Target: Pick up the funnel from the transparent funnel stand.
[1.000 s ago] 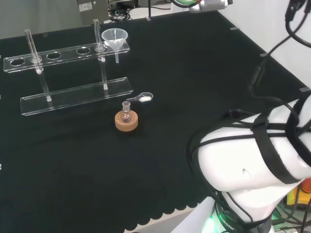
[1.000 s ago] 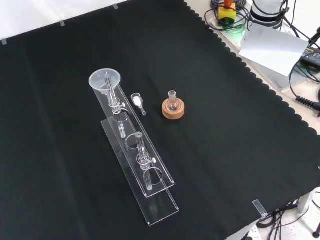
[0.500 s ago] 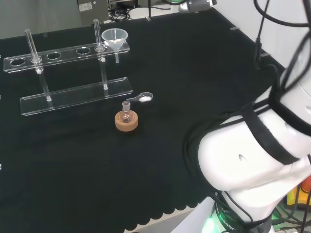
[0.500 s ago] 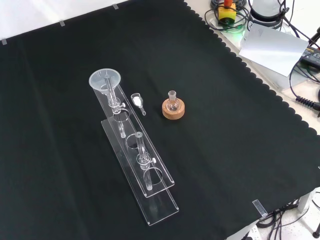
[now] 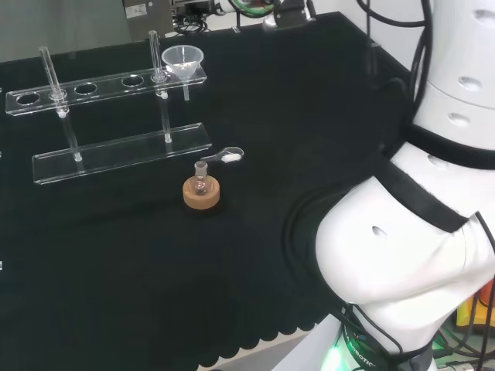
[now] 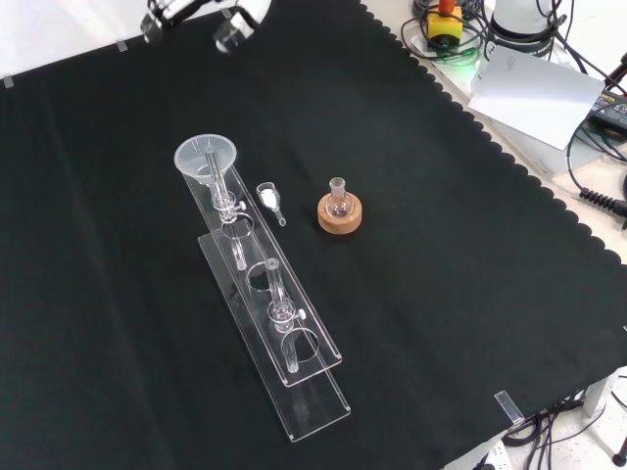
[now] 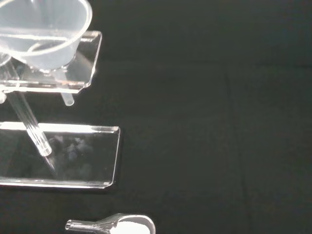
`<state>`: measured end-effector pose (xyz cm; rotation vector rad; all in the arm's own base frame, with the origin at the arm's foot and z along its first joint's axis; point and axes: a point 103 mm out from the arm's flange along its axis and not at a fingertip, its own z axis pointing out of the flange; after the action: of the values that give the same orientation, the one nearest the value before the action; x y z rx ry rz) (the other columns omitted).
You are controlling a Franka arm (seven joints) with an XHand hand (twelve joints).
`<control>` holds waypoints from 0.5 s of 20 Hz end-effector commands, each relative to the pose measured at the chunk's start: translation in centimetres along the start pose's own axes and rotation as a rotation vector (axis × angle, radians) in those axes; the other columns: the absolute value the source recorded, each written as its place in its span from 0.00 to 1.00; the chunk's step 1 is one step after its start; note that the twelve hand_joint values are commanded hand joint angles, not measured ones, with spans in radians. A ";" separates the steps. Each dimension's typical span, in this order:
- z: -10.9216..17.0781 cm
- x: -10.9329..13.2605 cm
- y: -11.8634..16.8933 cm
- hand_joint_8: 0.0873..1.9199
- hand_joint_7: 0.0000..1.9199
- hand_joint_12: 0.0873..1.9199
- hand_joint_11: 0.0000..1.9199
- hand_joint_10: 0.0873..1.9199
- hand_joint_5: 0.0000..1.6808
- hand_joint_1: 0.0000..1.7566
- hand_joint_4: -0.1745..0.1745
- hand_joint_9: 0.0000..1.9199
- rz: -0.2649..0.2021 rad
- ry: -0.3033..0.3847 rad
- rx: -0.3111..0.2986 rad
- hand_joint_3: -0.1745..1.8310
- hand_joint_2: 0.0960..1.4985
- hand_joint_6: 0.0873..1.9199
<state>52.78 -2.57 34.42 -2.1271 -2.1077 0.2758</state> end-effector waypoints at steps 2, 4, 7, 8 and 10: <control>1.7 3.7 2.0 0.23 0.02 0.74 0.00 0.32 0.09 0.00 0.49 0.09 -0.061 -0.034 0.032 0.26 0.74 0.00; 2.0 4.1 2.2 0.23 0.02 0.74 0.00 0.33 0.09 0.01 0.49 0.10 -0.062 -0.039 0.043 0.25 0.74 0.00; 2.5 4.7 2.6 0.24 0.02 0.74 0.00 0.33 0.09 0.05 0.48 0.10 -0.053 -0.058 0.070 0.24 0.72 0.00; 2.6 4.9 2.8 0.24 0.02 0.74 0.00 0.33 0.09 0.09 0.48 0.10 -0.051 -0.061 0.075 0.24 0.71 0.00; 2.9 5.1 3.1 0.25 0.01 0.74 0.00 0.33 0.09 0.15 0.48 0.09 -0.044 -0.074 0.087 0.23 0.68 0.00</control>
<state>54.80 1.48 31.52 -2.0491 -2.1512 0.3751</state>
